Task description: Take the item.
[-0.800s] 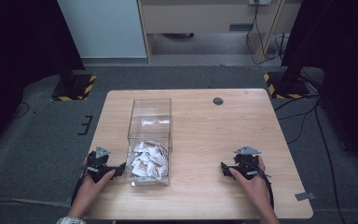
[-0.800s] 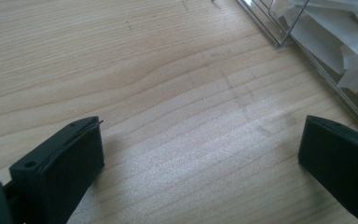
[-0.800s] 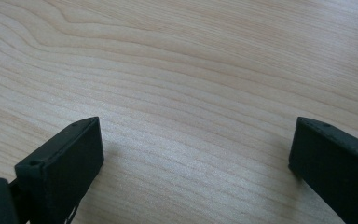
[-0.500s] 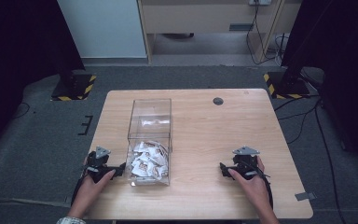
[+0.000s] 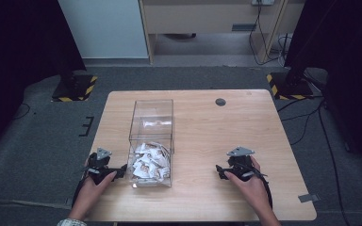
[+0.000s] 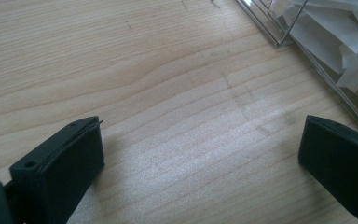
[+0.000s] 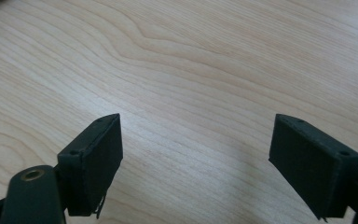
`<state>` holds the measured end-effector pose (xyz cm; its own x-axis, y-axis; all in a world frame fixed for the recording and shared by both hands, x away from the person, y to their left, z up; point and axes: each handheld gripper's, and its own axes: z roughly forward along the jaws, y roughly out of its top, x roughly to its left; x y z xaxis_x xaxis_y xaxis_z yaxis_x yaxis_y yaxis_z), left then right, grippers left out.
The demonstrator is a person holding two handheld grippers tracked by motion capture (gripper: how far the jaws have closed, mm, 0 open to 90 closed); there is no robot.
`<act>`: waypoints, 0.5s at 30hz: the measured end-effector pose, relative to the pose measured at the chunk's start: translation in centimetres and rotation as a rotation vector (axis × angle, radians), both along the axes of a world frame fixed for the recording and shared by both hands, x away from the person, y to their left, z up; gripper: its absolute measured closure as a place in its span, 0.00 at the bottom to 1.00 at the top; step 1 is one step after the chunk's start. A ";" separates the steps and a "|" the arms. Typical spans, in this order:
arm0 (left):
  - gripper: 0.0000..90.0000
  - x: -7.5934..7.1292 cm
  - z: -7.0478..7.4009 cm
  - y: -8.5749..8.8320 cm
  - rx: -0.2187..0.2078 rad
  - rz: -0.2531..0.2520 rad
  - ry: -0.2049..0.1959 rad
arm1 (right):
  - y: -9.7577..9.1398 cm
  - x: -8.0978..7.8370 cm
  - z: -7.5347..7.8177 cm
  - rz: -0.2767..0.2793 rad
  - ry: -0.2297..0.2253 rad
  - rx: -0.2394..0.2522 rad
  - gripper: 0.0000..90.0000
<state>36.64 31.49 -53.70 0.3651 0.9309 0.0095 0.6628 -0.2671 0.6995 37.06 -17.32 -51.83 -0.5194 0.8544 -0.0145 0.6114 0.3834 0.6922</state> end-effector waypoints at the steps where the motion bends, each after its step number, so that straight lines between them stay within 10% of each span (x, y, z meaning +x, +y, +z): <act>1: 0.00 0.0 0.0 0.0 0.000 0.000 0.000 | 0.2 0.0 0.1 0.002 0.003 -0.001 0.21; 15: 0.00 0.0 0.0 0.0 -0.001 0.000 0.000 | 1.9 -0.1 1.2 0.057 0.015 -0.018 0.37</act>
